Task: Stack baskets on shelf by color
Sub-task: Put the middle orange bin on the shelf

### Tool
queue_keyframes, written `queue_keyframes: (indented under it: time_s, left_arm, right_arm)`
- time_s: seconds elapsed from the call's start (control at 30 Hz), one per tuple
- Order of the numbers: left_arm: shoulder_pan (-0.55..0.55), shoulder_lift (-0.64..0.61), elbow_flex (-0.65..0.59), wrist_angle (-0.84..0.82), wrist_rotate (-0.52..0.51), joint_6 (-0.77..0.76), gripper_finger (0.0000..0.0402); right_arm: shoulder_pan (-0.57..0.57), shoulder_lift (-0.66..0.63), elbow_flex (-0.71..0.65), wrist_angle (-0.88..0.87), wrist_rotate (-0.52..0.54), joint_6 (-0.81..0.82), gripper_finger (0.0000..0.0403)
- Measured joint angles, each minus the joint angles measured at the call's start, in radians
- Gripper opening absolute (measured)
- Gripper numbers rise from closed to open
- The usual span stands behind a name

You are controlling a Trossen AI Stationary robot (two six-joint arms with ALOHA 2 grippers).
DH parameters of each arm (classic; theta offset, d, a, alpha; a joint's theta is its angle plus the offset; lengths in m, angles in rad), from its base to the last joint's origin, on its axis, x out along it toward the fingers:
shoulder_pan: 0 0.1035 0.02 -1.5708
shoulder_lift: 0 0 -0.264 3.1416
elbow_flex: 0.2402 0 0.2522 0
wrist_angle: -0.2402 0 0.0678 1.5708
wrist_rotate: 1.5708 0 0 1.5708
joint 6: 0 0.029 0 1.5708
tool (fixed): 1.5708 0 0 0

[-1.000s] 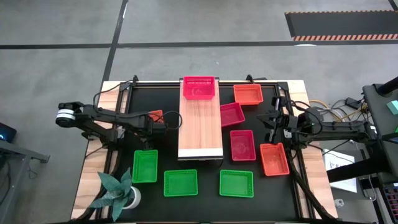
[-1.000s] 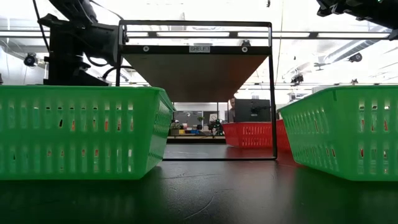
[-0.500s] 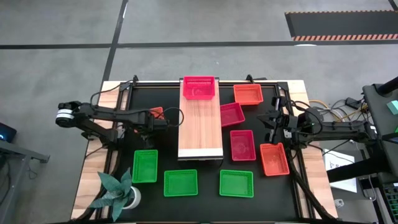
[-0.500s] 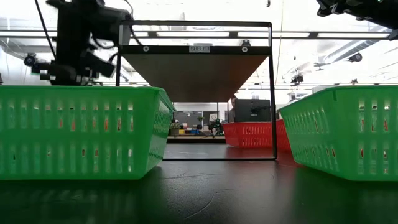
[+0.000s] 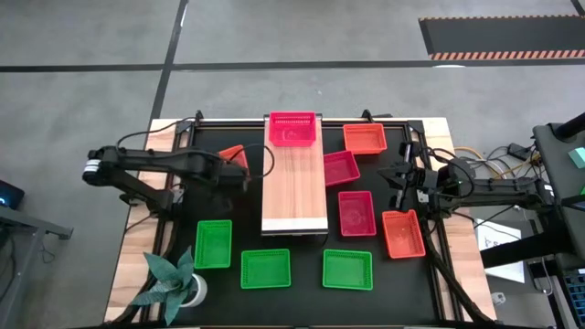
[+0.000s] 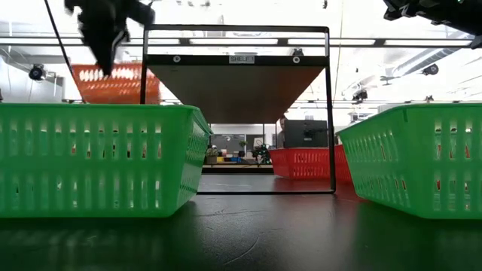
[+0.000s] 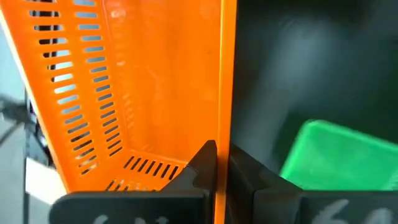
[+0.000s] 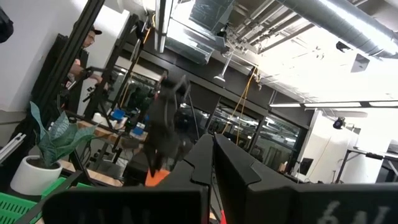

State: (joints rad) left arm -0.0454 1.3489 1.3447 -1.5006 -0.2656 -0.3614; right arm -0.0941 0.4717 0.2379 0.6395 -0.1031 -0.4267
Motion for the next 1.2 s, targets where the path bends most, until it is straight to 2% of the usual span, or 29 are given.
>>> queue_keyframes:
  time_s: [0.13,0.27,0.43,0.6,0.8,1.03,1.2]
  left_arm:
    - [-0.043,0.056,0.137,-0.002,0.000,0.000,0.0000]
    - [-0.068,0.163,0.255,-0.010,-0.002,0.015,0.0000]
    - [-0.087,0.295,0.398,-0.029,-0.003,0.125,0.0000]
    - [-0.087,0.376,0.518,-0.041,-0.005,0.187,0.0000]
    - [-0.083,0.421,0.548,0.004,-0.041,0.264,0.0000]
    - [-0.059,0.462,0.548,0.034,-0.107,0.275,0.0000]
    - [-0.048,0.491,0.548,0.058,-0.110,0.318,0.0000]
  right_arm:
    - [0.000,0.000,0.000,0.000,0.000,0.000,0.0009]
    - [0.000,0.000,0.000,0.000,0.000,0.000,0.0009]
    - [0.000,0.000,0.000,0.000,0.000,0.000,0.0009]
    - [0.000,0.000,0.000,-0.001,0.000,0.000,0.0009]
    - [0.000,0.000,0.000,-0.001,0.000,0.000,0.0009]
    - [0.000,0.000,0.000,-0.001,0.000,0.000,0.0009]
    - [0.000,0.000,0.000,-0.001,0.000,0.000,0.0009]
